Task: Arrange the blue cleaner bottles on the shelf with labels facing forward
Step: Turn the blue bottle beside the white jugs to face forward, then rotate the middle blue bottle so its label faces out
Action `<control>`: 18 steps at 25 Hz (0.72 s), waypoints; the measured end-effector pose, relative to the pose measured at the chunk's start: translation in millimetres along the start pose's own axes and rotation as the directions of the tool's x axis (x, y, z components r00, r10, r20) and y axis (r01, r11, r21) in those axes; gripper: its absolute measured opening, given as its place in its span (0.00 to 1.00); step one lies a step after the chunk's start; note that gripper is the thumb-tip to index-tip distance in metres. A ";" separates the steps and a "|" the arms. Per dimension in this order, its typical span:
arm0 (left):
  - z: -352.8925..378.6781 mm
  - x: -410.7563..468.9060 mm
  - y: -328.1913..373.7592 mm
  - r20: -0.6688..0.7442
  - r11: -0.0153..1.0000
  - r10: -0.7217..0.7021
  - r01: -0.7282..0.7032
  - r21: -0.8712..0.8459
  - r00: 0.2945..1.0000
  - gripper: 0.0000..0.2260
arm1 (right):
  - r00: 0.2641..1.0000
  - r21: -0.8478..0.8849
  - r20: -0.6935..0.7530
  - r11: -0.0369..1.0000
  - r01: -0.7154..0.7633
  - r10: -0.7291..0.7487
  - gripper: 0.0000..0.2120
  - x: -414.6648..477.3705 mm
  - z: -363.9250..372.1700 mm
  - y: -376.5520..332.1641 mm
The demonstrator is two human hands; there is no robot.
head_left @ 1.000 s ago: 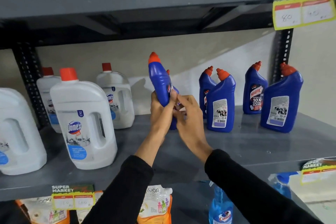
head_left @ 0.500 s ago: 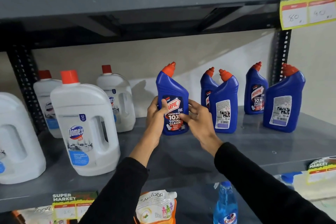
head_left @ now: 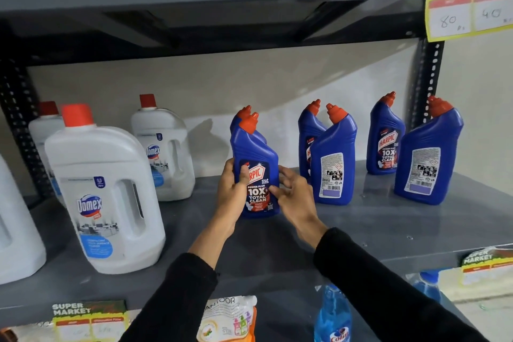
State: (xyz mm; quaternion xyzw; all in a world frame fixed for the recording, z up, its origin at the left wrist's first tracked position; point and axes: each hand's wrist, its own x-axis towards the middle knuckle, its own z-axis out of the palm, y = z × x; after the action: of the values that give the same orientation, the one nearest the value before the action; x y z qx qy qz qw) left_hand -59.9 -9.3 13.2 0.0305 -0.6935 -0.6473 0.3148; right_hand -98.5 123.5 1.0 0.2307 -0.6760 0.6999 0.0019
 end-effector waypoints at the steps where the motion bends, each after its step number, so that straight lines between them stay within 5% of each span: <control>1: 1.3 -2.3 0.9 -0.005 0.999 0.006 -0.006 0.043 1.000 0.10 | 1.000 -0.011 0.015 1.000 0.007 -0.007 0.27 -1.9 -1.3 -1.7; 3: 5.8 -8.9 2.2 -0.138 0.941 0.208 -0.160 0.298 0.968 0.19 | 0.994 -0.073 -0.018 0.992 0.107 -0.109 0.29 -7.2 -9.0 -10.1; 5: 16.7 -18.8 9.5 -0.223 0.764 0.556 -0.388 0.515 0.801 0.24 | 0.914 -0.227 -0.170 0.917 0.328 -0.369 0.28 -11.1 -27.7 -26.3; 7: 39.6 -21.6 22.9 -0.145 0.622 0.743 -0.594 0.509 0.653 0.23 | 0.752 -0.356 -0.274 0.790 0.500 -0.600 0.26 -11.2 -54.1 -43.8; 8: 54.5 -21.5 27.1 -0.089 0.600 0.763 -0.650 0.466 0.640 0.22 | 0.700 -0.384 -0.306 0.757 0.529 -0.645 0.27 -8.9 -66.9 -49.8; 12: 118.1 -20.5 28.3 -0.020 0.758 0.607 -0.572 0.312 0.794 0.19 | 0.751 -0.376 -0.401 0.842 0.388 -0.525 0.34 2.2 -114.0 -49.8; 15: 144.0 -14.3 9.7 -0.098 0.948 0.266 -0.241 0.210 0.959 0.21 | 0.875 -0.334 -0.361 0.921 0.202 -0.323 0.34 8.6 -136.2 -28.4; 18: 157.8 -7.9 -5.1 -0.111 0.986 -0.093 0.107 0.125 0.989 0.15 | 0.962 -0.280 -0.242 0.959 0.052 -0.123 0.25 13.9 -149.4 -3.0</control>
State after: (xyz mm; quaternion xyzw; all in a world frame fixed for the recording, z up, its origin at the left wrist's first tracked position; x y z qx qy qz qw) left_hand -130.6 132.1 11.1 0.1198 -0.7145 -0.6131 0.3150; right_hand -157.9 261.0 11.5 0.1657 -0.7483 0.6240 0.1523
